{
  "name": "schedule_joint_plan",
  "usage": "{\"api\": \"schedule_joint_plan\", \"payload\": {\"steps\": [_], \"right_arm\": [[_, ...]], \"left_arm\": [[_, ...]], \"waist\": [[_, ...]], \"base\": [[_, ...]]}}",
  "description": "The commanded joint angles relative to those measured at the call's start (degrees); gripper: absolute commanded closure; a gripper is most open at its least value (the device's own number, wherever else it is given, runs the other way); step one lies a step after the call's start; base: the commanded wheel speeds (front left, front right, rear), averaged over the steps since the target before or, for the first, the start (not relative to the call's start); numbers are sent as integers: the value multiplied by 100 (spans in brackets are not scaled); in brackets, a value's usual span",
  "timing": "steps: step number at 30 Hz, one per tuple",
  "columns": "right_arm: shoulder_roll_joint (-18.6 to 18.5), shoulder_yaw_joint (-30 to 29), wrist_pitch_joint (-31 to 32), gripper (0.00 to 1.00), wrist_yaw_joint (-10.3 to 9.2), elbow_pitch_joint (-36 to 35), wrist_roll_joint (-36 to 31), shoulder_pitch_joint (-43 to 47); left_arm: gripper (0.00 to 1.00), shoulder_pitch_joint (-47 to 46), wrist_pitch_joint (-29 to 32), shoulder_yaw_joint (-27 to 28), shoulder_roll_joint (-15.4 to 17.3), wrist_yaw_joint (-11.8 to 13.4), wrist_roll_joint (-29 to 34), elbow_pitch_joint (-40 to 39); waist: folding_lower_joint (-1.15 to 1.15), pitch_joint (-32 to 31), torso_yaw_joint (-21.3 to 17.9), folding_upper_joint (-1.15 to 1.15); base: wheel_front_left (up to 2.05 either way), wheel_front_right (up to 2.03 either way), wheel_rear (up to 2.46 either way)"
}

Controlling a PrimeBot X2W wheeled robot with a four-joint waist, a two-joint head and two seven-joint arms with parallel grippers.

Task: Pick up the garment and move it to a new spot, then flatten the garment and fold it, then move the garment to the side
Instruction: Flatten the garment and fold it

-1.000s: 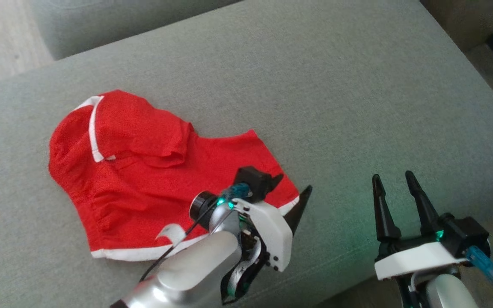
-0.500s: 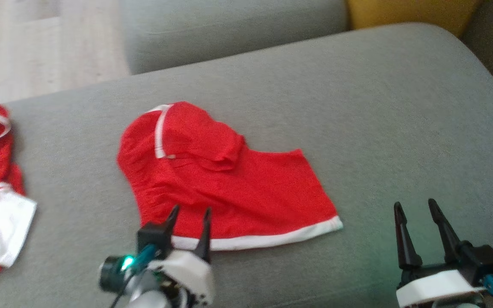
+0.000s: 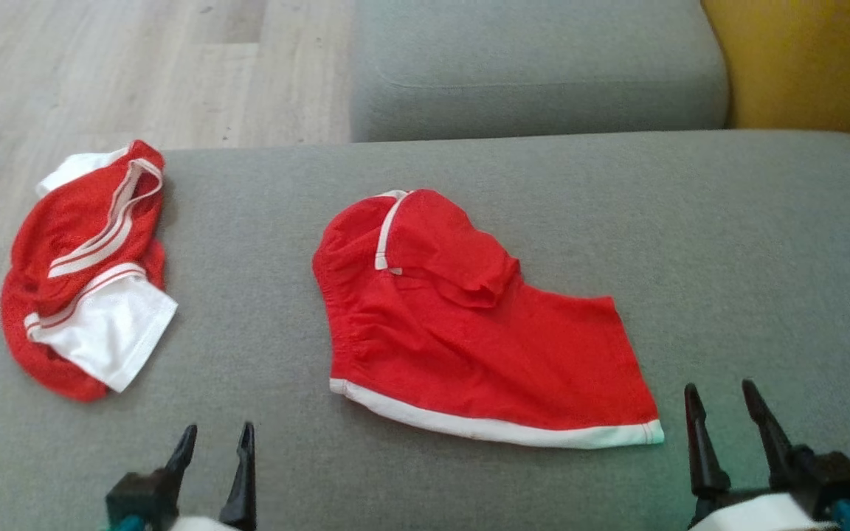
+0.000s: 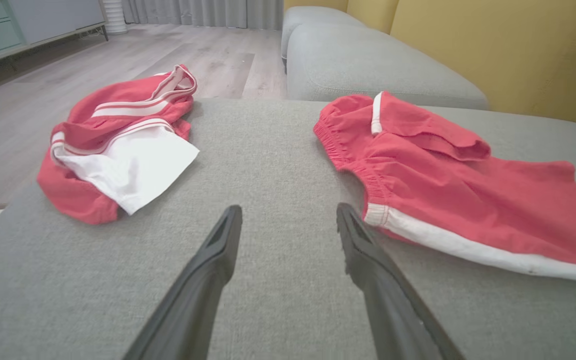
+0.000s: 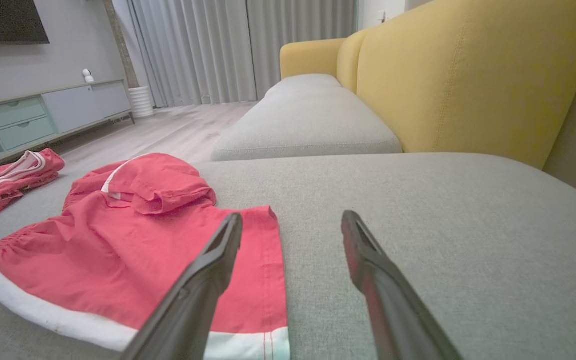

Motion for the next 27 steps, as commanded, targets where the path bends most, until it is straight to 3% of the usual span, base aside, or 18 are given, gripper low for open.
{"api": "schedule_joint_plan", "payload": {"steps": [1,7,13,21,24,27], "right_arm": [[-22,101,-63,0,44,-103,-26,-61],[36,16,-63,0,44,48,-14,67],[53,76,-63,0,44,108,3,59],[56,179,-23,0,44,165,124,-50],[57,242,459,0,44,110,218,-231],[57,263,1223,0,44,7,162,-428]], "left_arm": [[0,-129,-70,438,38,-260,159,-191],[0,274,-70,1053,-315,-1259,621,-153],[0,417,-71,1615,-721,-1805,1007,19],[0,426,-71,1923,-1023,-2171,1377,259],[0,280,-12,1849,-1058,-2189,1489,474],[0,-12,424,1706,-1042,-2151,1607,670]], "waist": [[0,-68,97,0],[0,-77,78,0],[0,-46,-72,0],[0,23,-187,0],[0,108,-245,0],[0,224,-278,0]], "base": [[0,0,0],[0,0,0],[0,0,0],[0,0,0],[0,0,0],[0,0,0]]}}
